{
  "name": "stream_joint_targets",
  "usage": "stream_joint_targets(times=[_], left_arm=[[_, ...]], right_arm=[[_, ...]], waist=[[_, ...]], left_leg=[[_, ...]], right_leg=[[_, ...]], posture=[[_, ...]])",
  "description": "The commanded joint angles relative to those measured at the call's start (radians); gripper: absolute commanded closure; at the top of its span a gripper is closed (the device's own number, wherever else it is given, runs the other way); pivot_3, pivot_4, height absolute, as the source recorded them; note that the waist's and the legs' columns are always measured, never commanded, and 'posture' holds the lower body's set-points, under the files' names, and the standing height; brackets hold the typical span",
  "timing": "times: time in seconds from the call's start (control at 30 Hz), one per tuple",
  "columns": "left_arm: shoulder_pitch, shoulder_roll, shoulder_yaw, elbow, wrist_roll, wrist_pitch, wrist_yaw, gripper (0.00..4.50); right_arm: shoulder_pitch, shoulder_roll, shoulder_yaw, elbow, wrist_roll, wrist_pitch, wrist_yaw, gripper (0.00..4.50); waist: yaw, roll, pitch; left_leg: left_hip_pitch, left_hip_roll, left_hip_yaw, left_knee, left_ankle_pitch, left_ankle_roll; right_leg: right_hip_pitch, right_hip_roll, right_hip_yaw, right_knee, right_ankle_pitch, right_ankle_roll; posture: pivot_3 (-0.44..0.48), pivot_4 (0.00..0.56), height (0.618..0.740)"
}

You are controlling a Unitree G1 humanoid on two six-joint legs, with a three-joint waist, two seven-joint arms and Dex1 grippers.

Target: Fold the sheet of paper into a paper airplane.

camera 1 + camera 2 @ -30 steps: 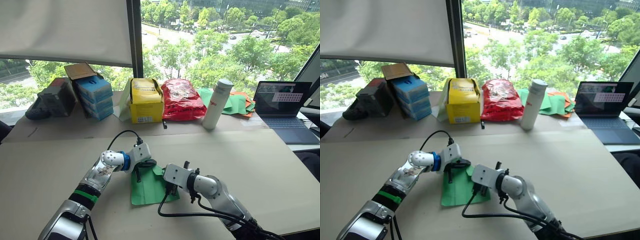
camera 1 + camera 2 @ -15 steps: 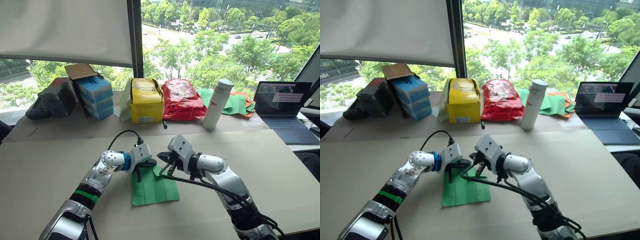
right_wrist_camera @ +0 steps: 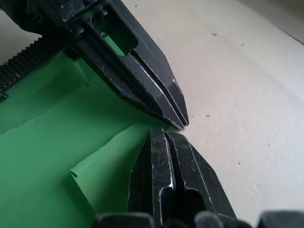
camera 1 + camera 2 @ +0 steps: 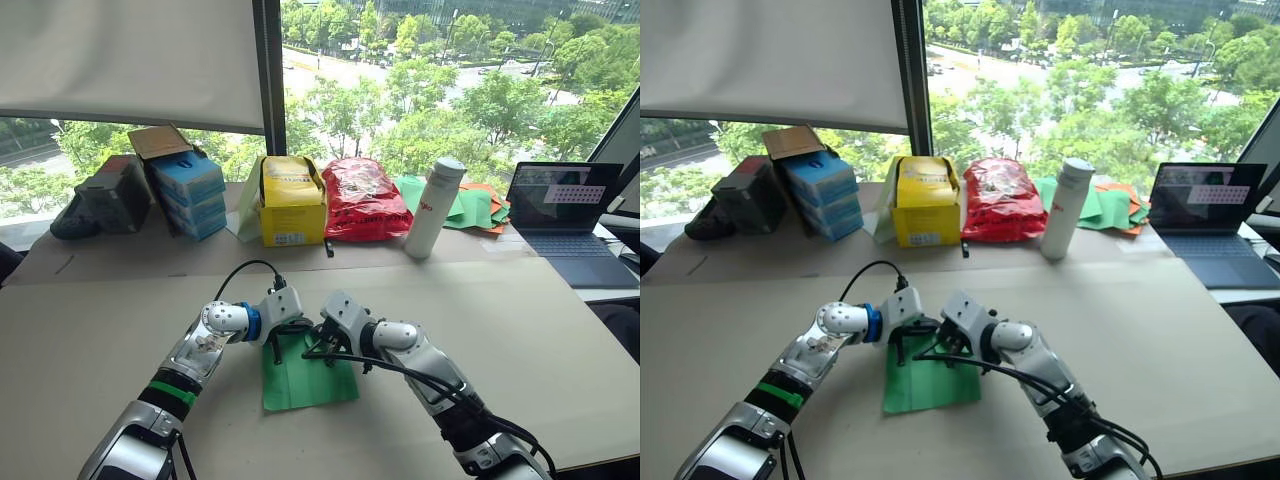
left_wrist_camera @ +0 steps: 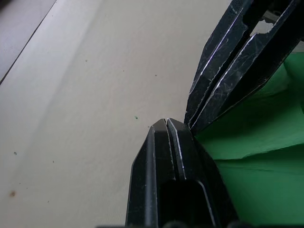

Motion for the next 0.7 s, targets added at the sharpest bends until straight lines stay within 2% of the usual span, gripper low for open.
stream_joint_targets(times=[0.03, 0.33, 0.7], left_arm=[[0.029, 0.01, -0.02, 0.027, 0.041, 0.04, 0.006, 4.5], [0.036, 0.01, -0.018, 0.015, 0.043, 0.043, 0.005, 4.5], [0.045, 0.016, -0.019, 0.003, 0.042, 0.05, 0.004, 4.5]], right_arm=[[-0.014, -0.004, 0.04, 0.029, -0.025, 0.026, 0.006, 4.49], [-0.012, -0.014, 0.062, 0.063, -0.032, 0.13, 0.01, 4.49], [0.044, -0.078, 0.061, -0.046, -0.013, 0.185, 0.031, 4.49]], waist=[[0.0, 0.0, 0.0], [-0.001, 0.001, -0.002], [0.0, 0.001, -0.003]], left_leg=[[0.0, 0.0, 0.0, 0.0, 0.0, 0.0], [0.002, 0.0, 0.0, -0.001, 0.0, 0.0], [0.002, 0.0, 0.0, -0.001, -0.001, 0.001]], right_leg=[[0.0, 0.0, 0.0, 0.0, 0.0, 0.0], [0.001, -0.001, 0.001, 0.0, 0.0, 0.0], [0.001, -0.002, 0.001, 0.0, 0.0, 0.0]], posture=[[0.0, 0.15, 0.74], [0.0, 0.15, 0.74], [0.0, 0.15, 0.74]])
